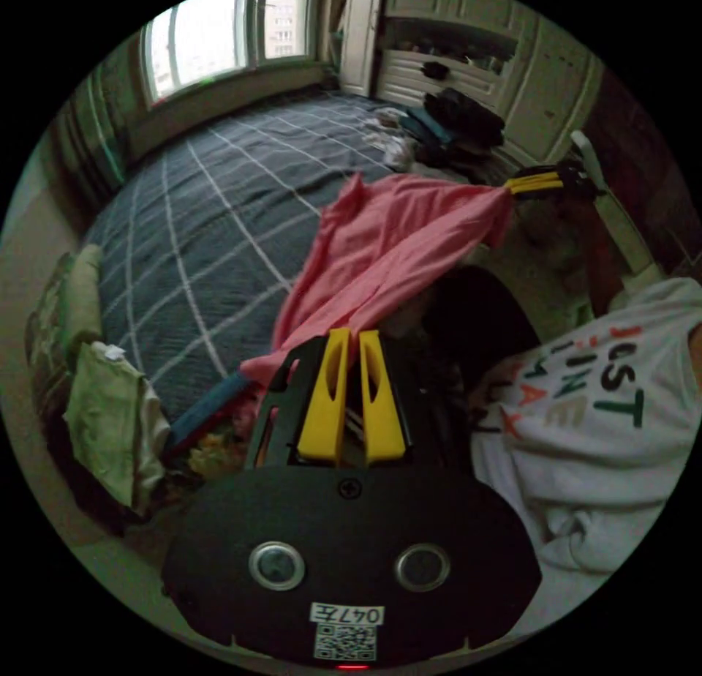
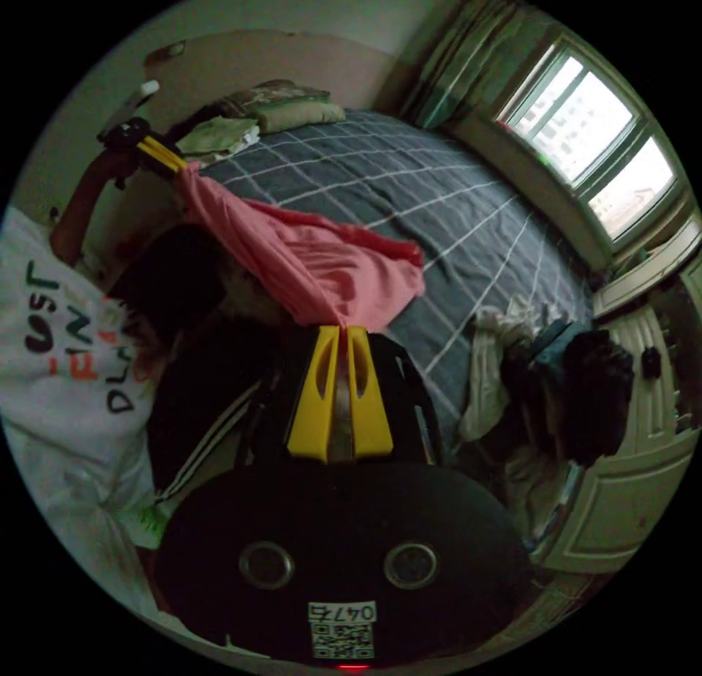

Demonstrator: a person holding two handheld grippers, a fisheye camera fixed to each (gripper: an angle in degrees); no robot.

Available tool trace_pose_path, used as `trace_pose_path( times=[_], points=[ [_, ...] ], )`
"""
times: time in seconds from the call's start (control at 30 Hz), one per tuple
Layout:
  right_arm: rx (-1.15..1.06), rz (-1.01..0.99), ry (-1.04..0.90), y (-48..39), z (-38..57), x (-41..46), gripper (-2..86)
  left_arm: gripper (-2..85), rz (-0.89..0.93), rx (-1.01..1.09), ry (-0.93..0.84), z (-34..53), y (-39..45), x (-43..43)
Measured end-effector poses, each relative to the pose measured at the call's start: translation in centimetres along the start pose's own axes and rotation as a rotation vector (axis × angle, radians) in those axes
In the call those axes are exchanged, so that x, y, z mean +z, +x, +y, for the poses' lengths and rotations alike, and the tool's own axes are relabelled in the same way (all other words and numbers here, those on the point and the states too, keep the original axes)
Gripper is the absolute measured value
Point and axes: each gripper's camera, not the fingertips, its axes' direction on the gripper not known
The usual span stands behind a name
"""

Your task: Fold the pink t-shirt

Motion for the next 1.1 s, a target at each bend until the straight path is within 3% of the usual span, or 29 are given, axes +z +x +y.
trace_pose_path(
  times=[0.1,0.23,0.5,0.57,0.67,0.83,0.97,1.1],
  points=[
    [0.016,-0.13,-0.145,-0.3,2.1,3.0,0.1,1.1,0.161,-0.035,-0.063,3.0,0.6,1.7],
    [0.029,-0.245,-0.272,0.3,3.0,6.6,0.5,1.7,0.201,-0.102,-0.038,6.0,0.6,0.2],
    [0.069,-0.035,-0.119,3.4,-0.1,3.8,3.7,1.7,0.098,-0.193,0.097,9.8,-2.3,-6.5],
    [0.025,0.035,0.024,3.7,-4.0,3.1,2.6,1.7,0.059,-0.217,0.093,9.4,-3.7,-6.2],
    [-0.1,-0.016,0.181,2.8,-11.4,4.6,1.7,2.6,-0.001,-0.274,0.074,7.6,-6.4,-5.0],
    [-0.224,0.082,0.178,1.6,-22.1,12.2,2.6,7.1,-0.17,-0.199,0.001,4.5,-7.5,-3.5],
    [-0.371,0.055,0.058,1.6,-26.8,18.4,5.8,11.7,-0.041,-0.085,-0.046,3.4,-7.8,-1.7],
    [-0.373,-0.016,-0.016,3.2,-28.7,21.2,10.2,12.6,0.013,-0.093,-0.108,3.3,-9.2,0.0]
  ],
)
